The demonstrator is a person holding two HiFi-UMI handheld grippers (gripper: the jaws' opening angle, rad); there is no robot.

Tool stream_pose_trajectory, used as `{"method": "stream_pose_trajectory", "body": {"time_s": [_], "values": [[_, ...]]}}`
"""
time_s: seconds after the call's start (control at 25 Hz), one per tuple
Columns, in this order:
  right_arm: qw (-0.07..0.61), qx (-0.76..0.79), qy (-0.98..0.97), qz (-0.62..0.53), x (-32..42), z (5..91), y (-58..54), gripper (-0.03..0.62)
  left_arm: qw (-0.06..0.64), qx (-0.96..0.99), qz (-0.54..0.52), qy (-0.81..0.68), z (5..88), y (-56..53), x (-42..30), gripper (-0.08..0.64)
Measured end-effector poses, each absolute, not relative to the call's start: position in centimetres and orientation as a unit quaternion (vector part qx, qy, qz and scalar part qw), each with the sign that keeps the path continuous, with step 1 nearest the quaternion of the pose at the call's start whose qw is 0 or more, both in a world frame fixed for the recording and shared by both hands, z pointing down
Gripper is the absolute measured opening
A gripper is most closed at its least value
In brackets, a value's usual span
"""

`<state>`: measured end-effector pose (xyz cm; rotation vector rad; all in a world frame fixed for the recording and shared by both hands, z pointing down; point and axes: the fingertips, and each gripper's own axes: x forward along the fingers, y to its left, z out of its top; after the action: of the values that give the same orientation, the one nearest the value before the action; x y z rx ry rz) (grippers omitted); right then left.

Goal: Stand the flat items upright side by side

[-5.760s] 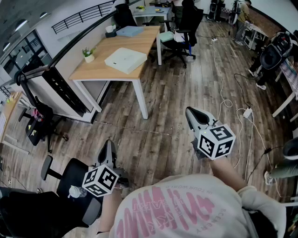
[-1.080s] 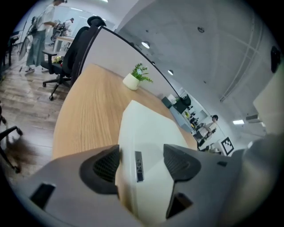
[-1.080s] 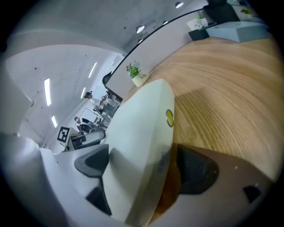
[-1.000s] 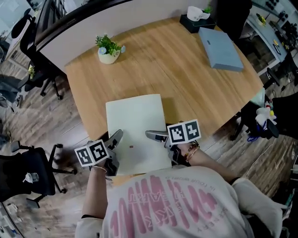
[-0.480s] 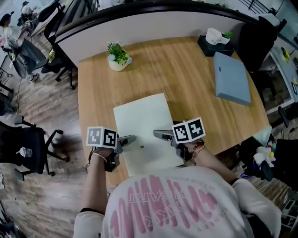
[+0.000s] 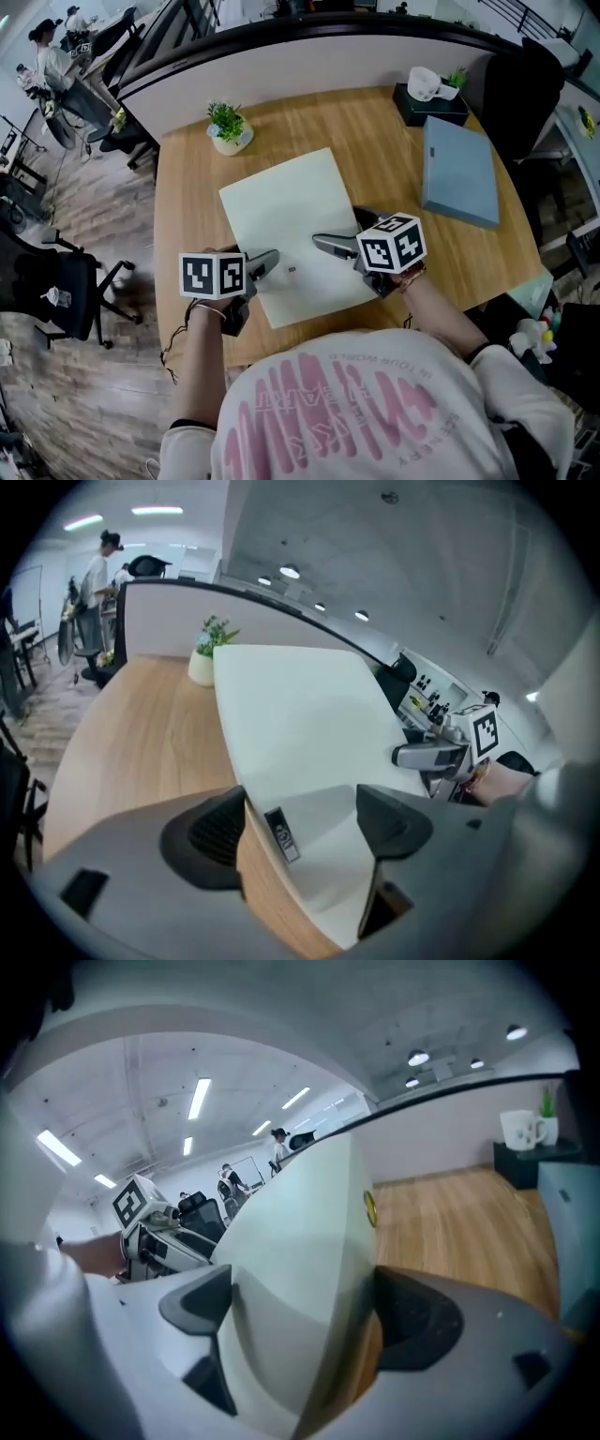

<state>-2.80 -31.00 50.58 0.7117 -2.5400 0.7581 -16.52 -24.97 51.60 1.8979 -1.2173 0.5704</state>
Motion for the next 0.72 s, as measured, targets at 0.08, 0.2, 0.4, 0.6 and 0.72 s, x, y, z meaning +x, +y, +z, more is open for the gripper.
{"method": "stream_pose_trajectory", "body": {"time_s": [0.08, 0.2, 0.4, 0.6, 0.72], "values": [[0.175, 0.248, -0.924, 0.234, -2.7, 48.8, -32.1, 0.474, 0.354, 0.761, 0.212, -0.5, 49.9, -25.9, -16.4, 0.379], [0.16, 0.242, -0.936, 0.199, -2.8, 47.1, -33.0, 0.476, 0.303, 0.771, 0.199, -0.523, 47.7, -26.8, -16.7, 0.357], [0.152, 0.25, -0.945, 0.147, -2.9, 45.4, -33.2, 0.476, 0.244, 0.774, 0.179, -0.556, 44.6, -27.1, -17.0, 0.331], [0.166, 0.27, -0.945, 0.087, -2.7, 44.9, -33.7, 0.476, 0.195, 0.776, 0.186, -0.57, 43.0, -27.2, -17.0, 0.305], [0.19, 0.283, -0.938, 0.063, -2.5, 45.0, -34.4, 0.476, 0.192, 0.774, 0.173, -0.578, 42.9, -27.7, -16.7, 0.307]]}}
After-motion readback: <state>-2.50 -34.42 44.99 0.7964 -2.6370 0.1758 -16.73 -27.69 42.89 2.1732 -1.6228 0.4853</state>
